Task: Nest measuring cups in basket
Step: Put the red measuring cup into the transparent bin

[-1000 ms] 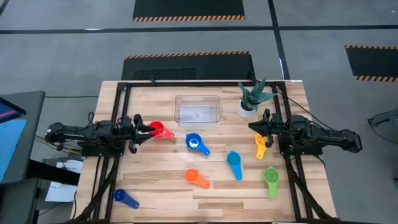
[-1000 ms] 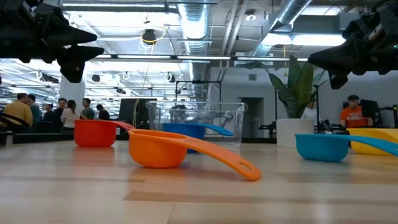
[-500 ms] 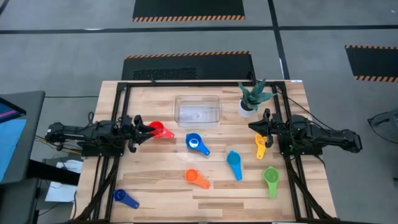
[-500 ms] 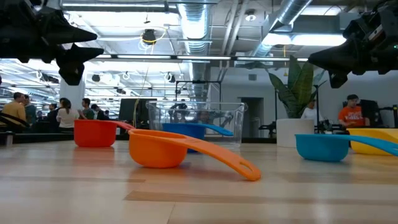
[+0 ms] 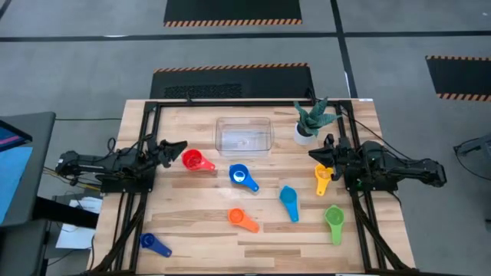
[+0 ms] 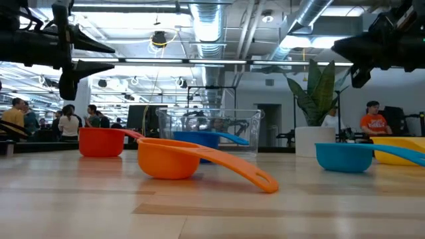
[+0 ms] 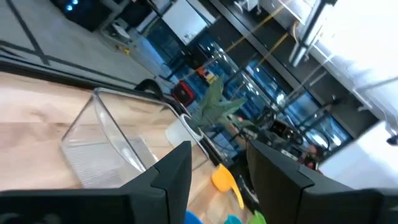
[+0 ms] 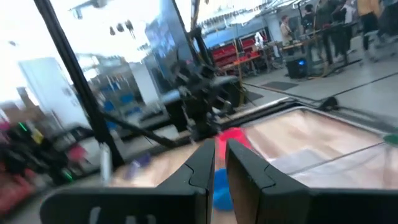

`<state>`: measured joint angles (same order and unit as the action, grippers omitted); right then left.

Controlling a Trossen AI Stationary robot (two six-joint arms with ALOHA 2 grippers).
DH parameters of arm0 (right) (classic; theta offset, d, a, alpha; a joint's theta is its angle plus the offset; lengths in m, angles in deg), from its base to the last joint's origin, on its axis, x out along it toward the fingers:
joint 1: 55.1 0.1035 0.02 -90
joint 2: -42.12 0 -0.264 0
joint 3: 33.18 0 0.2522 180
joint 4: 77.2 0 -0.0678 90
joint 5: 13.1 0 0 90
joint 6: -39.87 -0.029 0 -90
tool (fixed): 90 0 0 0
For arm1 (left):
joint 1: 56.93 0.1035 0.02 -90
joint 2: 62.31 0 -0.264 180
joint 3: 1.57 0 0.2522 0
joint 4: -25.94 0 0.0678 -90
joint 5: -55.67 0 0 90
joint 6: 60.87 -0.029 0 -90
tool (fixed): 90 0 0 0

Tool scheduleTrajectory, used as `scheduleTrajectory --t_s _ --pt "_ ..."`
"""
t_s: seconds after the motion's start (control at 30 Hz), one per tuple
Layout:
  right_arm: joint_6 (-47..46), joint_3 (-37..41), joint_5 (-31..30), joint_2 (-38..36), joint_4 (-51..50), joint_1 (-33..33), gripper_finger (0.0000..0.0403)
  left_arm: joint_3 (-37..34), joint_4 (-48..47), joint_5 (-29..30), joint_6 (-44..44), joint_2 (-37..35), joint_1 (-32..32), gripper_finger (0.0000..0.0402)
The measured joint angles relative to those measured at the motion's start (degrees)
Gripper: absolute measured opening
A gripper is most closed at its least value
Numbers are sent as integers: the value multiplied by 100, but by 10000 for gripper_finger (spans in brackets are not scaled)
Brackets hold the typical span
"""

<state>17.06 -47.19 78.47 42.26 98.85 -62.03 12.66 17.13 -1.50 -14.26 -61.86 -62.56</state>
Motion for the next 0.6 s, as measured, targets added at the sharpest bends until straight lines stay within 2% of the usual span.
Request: scheduleTrajectory --t_s 0.23,0.4,0.53,0.6 --pt "-449 0 0 2 -56 107 66 7 -5 412 -135 0 0 143" --pt "-1199 0 -30 2 132 141 66 11 -29 596 -327 0 -2 143" --pt "-1453 0 -471 2 645 141 66 13 57 752 -295 0 0 143" --pt "-1461 0 -785 2 1089 141 66 13 392 753 -305 0 0 143"
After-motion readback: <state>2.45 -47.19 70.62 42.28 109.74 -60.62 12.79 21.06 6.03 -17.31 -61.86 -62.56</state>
